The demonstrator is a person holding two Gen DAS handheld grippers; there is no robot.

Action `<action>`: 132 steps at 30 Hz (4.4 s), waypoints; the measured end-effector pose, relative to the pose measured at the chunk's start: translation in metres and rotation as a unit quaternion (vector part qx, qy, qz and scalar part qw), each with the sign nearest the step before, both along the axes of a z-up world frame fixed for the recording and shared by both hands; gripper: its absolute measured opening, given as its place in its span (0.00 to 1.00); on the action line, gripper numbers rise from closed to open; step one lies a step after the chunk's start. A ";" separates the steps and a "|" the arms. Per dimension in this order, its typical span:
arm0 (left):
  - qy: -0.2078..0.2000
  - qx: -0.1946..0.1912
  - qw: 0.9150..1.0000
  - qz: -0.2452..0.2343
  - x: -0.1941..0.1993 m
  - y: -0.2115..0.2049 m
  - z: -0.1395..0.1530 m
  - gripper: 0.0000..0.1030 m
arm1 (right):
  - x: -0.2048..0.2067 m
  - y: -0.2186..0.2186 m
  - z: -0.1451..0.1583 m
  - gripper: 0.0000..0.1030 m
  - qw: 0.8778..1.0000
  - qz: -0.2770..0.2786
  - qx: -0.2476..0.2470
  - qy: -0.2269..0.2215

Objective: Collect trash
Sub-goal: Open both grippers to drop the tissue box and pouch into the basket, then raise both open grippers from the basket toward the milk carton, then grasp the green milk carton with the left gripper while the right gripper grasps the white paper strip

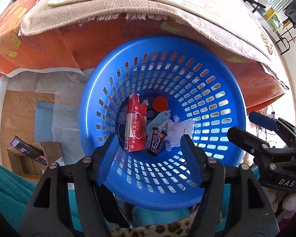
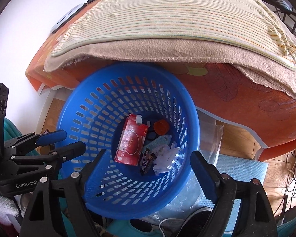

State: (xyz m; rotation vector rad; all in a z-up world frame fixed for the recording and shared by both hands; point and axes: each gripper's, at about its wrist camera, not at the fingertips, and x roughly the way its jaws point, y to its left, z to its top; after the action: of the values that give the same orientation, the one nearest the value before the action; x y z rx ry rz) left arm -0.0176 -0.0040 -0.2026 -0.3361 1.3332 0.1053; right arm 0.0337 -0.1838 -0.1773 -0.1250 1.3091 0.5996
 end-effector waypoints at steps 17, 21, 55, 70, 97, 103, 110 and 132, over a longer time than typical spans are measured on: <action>0.001 -0.001 1.000 0.003 0.004 -0.001 -0.001 0.65 | 0.003 -0.002 0.013 0.87 1.000 -0.011 -0.010 -0.027; -0.007 0.002 1.000 0.004 0.009 0.002 0.003 0.65 | 0.005 -0.003 0.016 0.87 0.999 -0.014 -0.007 -0.028; -0.146 0.010 0.986 -0.080 0.158 0.054 0.121 0.65 | 0.082 -0.006 0.100 0.89 0.991 -0.056 0.017 -0.118; -0.171 0.014 0.975 -0.142 0.302 0.075 0.148 0.65 | 0.143 0.023 0.130 0.89 0.984 -0.044 -0.025 -0.169; -0.078 -0.101 0.988 -0.092 0.449 0.127 0.080 0.65 | 0.194 -0.021 0.140 0.89 0.990 -0.087 0.012 -0.115; -0.080 -0.064 0.985 -0.136 0.413 0.106 0.089 0.68 | 0.197 -0.023 0.138 0.89 0.990 -0.088 0.015 -0.108; -0.082 0.017 0.971 -0.224 0.398 0.056 0.097 0.85 | 0.200 -0.023 0.137 0.89 0.989 -0.097 0.014 -0.109; -0.072 0.082 0.986 -0.127 0.381 0.092 0.075 0.76 | 0.315 0.025 0.105 0.88 0.989 -0.091 0.023 -0.111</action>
State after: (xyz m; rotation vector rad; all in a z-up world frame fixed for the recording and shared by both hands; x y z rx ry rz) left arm 0.3631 0.0885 -0.1274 -0.0318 1.2038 -0.0239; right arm 0.3482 -0.1590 -0.0722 -0.0321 1.0771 0.4457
